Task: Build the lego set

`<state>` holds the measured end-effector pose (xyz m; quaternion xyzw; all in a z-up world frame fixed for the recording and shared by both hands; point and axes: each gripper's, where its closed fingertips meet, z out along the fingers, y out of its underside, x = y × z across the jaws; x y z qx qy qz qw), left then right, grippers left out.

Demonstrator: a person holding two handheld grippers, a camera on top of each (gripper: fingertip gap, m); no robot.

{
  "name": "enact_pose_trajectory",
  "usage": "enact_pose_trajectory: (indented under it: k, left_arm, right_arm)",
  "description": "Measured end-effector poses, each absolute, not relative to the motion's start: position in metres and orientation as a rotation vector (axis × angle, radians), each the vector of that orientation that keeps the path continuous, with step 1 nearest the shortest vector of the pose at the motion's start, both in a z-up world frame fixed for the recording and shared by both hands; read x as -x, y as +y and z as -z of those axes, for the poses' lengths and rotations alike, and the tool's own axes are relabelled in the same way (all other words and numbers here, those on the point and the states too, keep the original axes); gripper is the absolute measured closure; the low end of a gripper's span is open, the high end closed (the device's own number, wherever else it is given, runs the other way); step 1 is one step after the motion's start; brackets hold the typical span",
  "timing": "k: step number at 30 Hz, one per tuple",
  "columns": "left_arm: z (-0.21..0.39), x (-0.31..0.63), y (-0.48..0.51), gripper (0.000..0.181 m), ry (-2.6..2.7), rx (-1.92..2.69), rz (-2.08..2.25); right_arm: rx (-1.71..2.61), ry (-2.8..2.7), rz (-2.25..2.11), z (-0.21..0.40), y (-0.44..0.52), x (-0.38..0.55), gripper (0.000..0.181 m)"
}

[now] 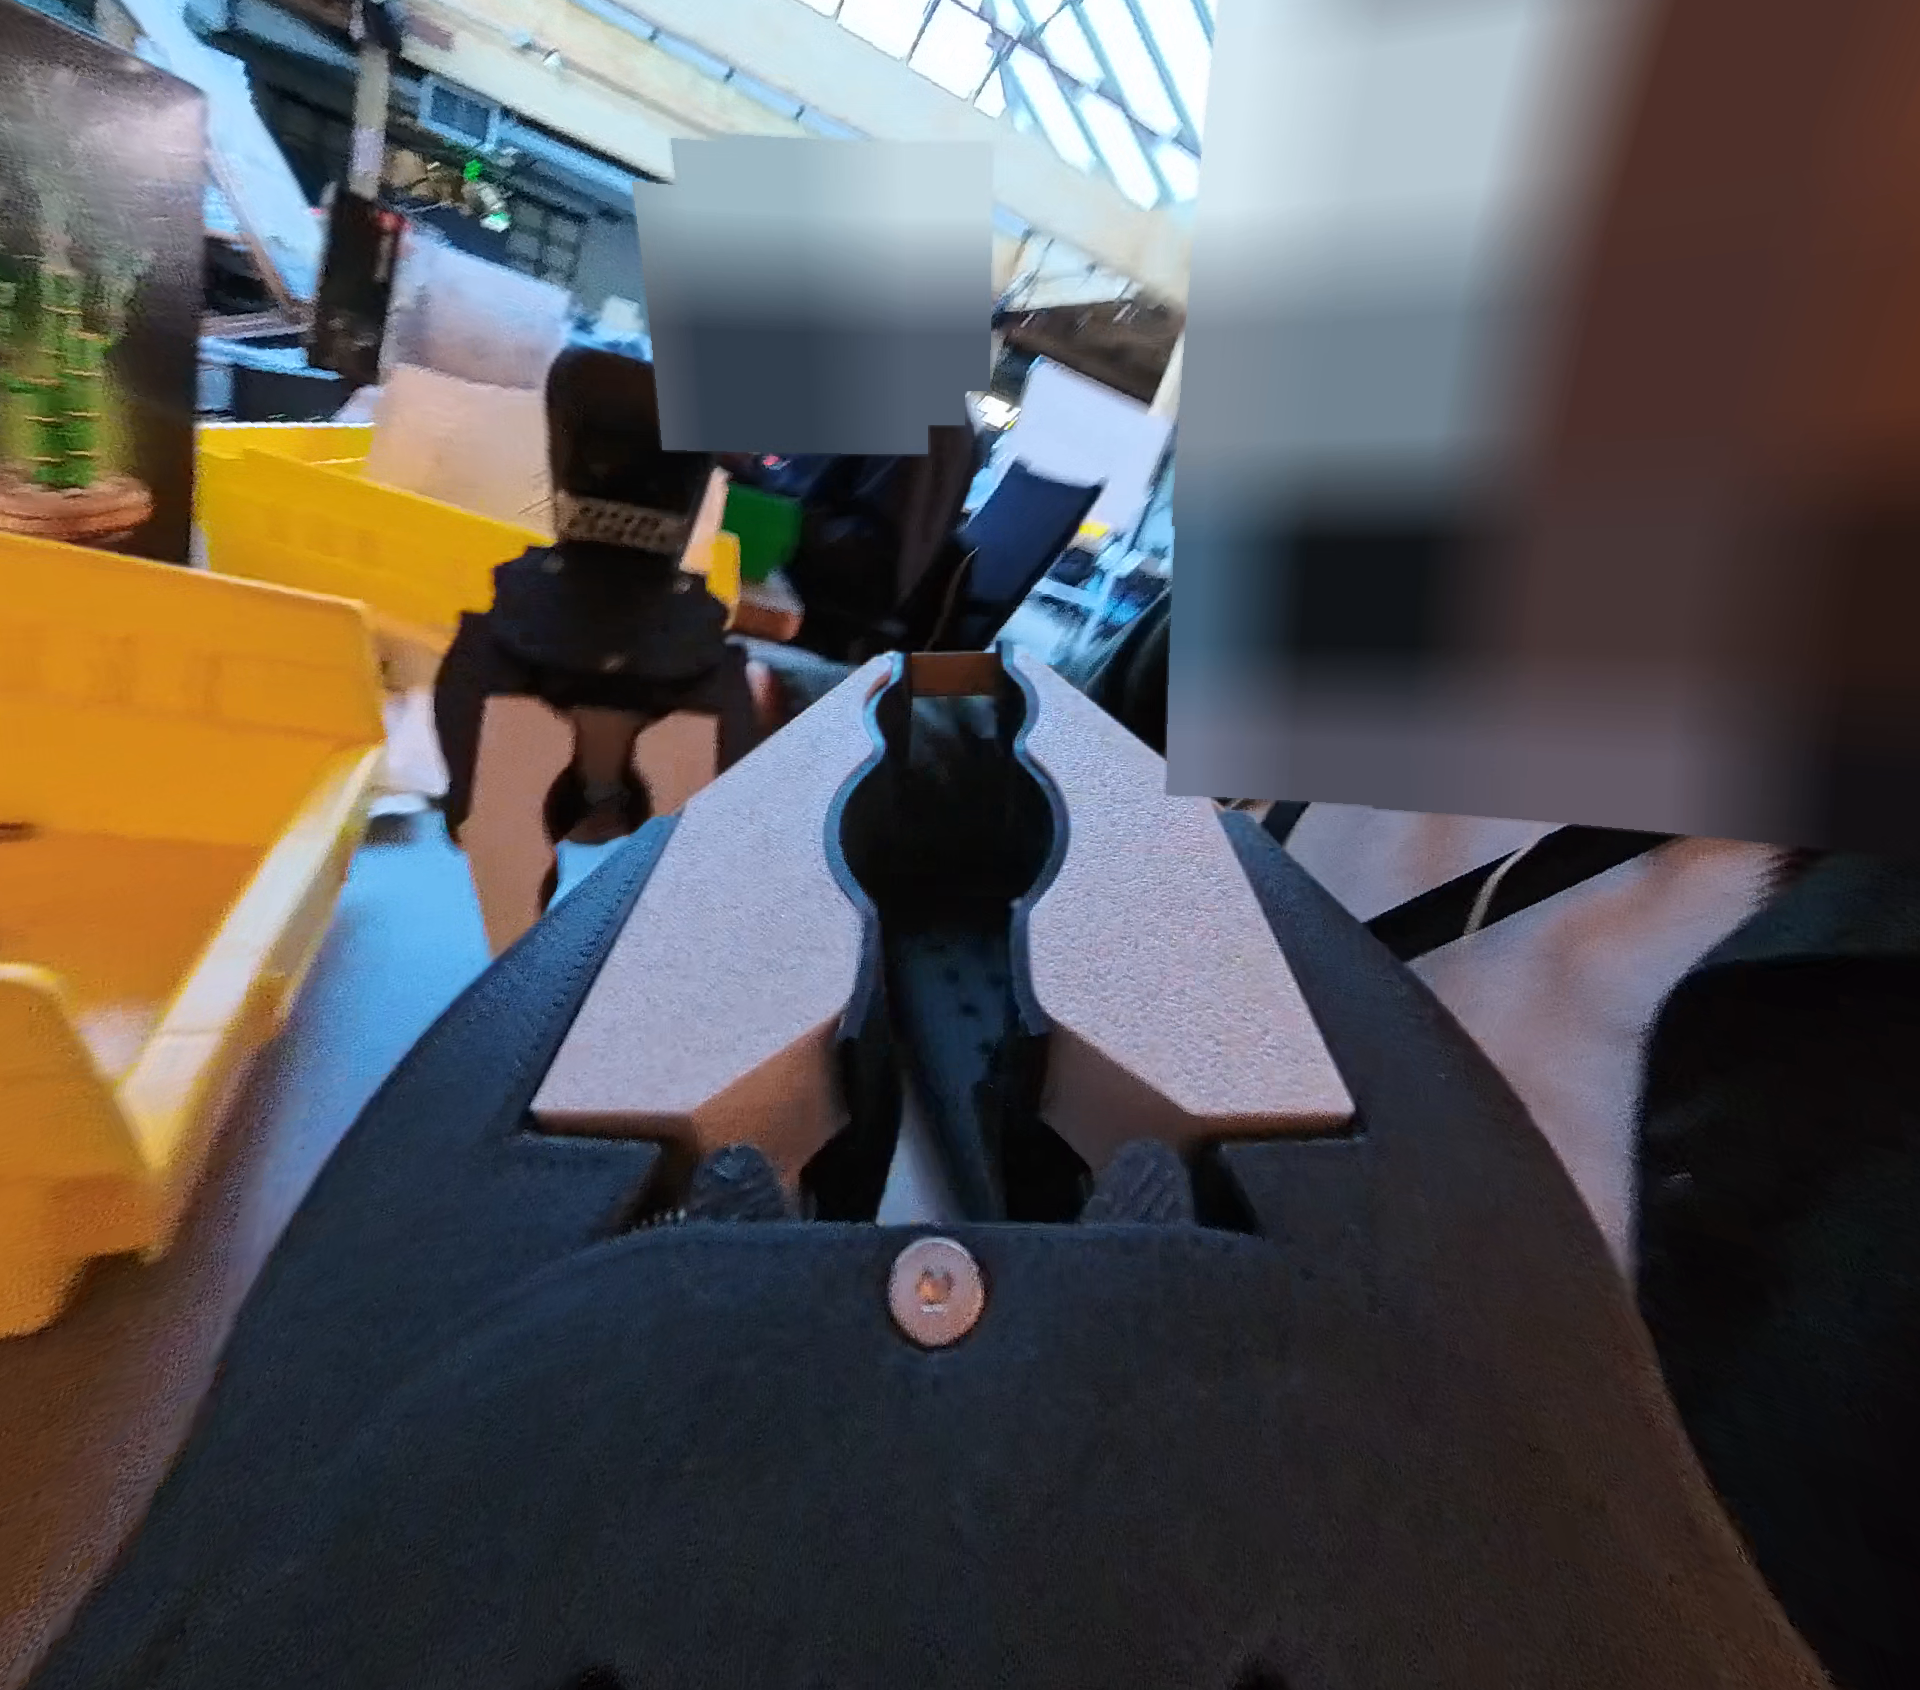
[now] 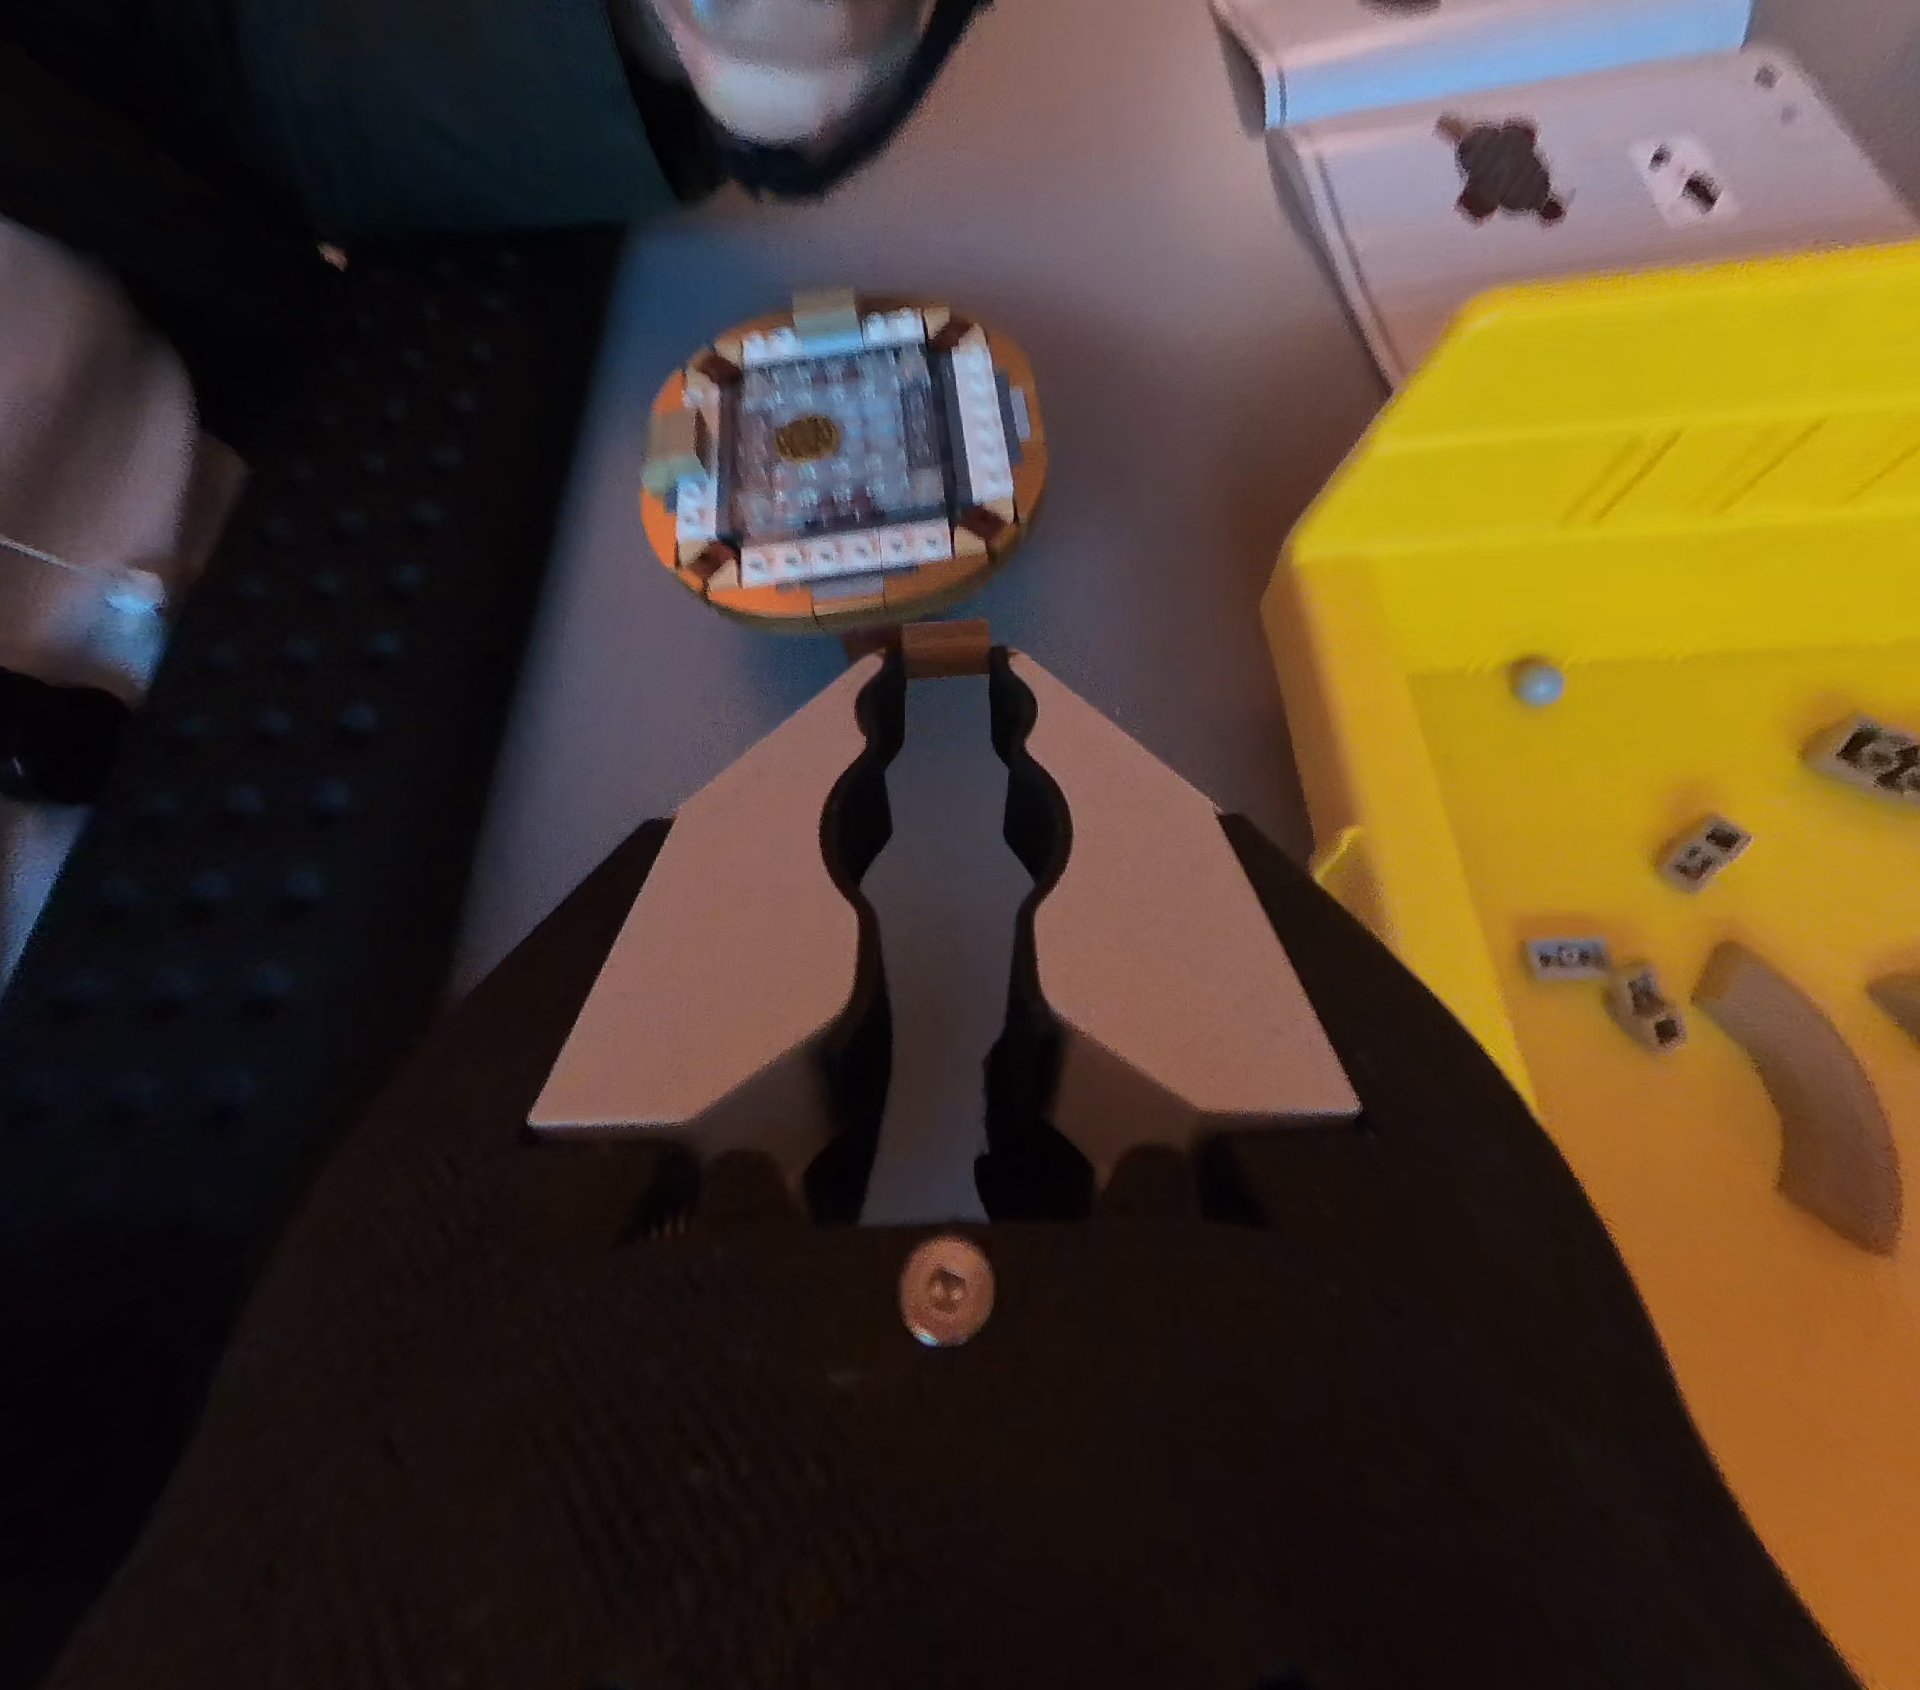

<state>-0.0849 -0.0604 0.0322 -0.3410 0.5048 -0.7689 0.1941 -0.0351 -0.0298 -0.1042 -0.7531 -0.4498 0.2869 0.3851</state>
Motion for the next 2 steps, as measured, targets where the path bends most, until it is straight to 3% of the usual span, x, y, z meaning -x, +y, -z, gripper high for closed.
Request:
enact_pose_trajectory:
  k: [2]
  left_arm:
    - [-0.0401,0.0897,-0.0558,0.167,1.347,0.949,2.302]
  right_arm:
    - [1.974,-1.179,-0.729,0.1178,-0.0326,0.0342,0.167]
